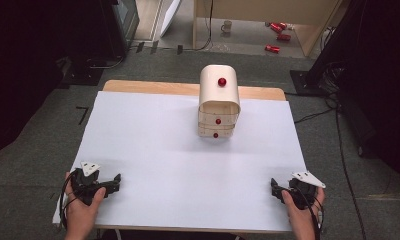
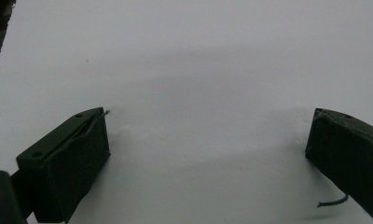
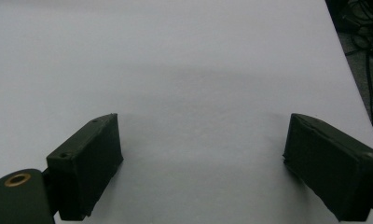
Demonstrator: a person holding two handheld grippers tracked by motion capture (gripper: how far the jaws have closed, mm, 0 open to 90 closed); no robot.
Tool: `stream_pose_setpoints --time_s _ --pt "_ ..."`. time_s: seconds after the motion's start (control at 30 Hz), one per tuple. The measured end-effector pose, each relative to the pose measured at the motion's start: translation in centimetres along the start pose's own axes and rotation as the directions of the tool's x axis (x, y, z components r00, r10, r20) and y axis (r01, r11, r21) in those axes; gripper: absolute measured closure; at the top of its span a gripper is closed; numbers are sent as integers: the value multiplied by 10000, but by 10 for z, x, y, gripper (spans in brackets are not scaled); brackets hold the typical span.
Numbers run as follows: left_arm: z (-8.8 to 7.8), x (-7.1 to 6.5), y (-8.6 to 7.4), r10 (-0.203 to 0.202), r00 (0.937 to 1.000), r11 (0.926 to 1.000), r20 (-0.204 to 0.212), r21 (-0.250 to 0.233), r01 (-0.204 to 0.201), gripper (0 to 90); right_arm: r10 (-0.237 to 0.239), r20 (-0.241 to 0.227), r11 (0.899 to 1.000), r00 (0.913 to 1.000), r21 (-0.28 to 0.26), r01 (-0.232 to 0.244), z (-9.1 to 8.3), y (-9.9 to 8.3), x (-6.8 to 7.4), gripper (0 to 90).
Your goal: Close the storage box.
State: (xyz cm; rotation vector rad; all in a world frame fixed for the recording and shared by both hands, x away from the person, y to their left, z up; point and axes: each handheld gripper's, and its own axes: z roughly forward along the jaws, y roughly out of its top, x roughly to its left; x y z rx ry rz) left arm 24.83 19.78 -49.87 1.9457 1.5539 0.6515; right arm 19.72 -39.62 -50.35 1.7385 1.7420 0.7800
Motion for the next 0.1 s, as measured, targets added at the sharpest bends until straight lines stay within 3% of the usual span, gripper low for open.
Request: stream_pose_setpoints --time_s 0.1 --pt "0 0 0 1 10000 10000 -1 -1 -1 0 -17 -11 10000 10000 -26 17 0 0 0 106"
